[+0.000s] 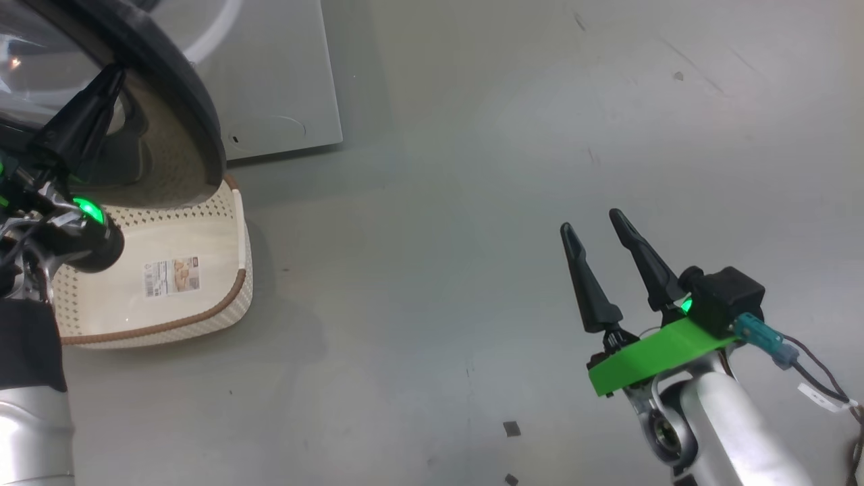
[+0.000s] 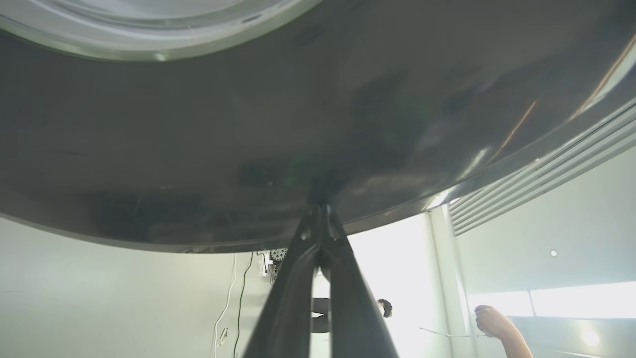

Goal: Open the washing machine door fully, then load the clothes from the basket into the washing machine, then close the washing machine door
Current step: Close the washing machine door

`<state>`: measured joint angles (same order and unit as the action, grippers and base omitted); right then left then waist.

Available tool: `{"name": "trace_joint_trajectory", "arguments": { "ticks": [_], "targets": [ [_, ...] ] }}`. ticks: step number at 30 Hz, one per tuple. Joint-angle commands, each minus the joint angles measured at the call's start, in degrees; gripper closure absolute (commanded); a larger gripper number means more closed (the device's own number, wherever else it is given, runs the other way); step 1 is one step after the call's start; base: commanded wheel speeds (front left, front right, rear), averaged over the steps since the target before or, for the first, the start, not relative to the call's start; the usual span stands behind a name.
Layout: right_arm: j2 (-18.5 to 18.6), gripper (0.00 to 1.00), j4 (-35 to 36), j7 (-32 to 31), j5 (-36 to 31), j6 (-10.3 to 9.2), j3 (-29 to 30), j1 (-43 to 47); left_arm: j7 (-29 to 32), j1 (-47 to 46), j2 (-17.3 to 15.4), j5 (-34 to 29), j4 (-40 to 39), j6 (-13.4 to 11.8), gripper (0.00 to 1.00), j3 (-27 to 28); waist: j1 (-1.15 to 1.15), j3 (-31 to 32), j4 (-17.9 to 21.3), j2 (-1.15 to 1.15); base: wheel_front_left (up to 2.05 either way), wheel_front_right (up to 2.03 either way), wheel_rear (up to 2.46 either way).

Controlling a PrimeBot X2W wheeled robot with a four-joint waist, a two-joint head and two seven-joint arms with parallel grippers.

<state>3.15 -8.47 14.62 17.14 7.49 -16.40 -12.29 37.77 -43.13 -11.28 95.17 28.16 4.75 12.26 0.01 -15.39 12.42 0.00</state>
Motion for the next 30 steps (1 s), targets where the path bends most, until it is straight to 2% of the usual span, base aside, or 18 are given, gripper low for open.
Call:
{"name": "trace_joint_trajectory", "arguments": {
  "ticks": [1,11,20,25,30],
  "targets": [
    [-0.27,0.00,2.03,0.38,0.23,0.00,-0.40,0.20,0.30,-1.44,-2.26,-0.62,-1.68,0.76,1.00,1.35,-0.01,0.29,-0.24,0.00,0.00,0.00,0.00],
    [-0.27,0.00,1.36,0.38,-0.63,0.00,3.13,2.42,1.24,5.40,-1.08,-2.08,-4.16,2.51,1.00,0.51,-0.01,5.01,-3.71,0.00,0.00,0.00,0.00],
    [-0.27,0.00,1.62,0.38,-2.47,0.00,5.50,5.03,-0.82,18.38,2.13,-5.57,-16.81,2.72,1.00,-0.27,-0.01,10.66,-9.56,0.00,0.00,0.00,0.00],
    [-0.27,0.00,1.85,0.38,-2.75,0.00,5.10,5.99,-5.08,25.67,2.06,-11.05,-24.79,2.72,1.00,-1.25,-0.01,13.06,-12.10,0.00,0.00,0.00,0.00],
    [-0.27,0.00,1.79,0.38,-3.03,0.00,5.28,7.16,-13.16,31.88,0.36,-18.41,-30.97,2.73,1.00,-3.96,-0.01,14.95,-14.40,0.00,0.00,0.00,0.00]
  ]
}}
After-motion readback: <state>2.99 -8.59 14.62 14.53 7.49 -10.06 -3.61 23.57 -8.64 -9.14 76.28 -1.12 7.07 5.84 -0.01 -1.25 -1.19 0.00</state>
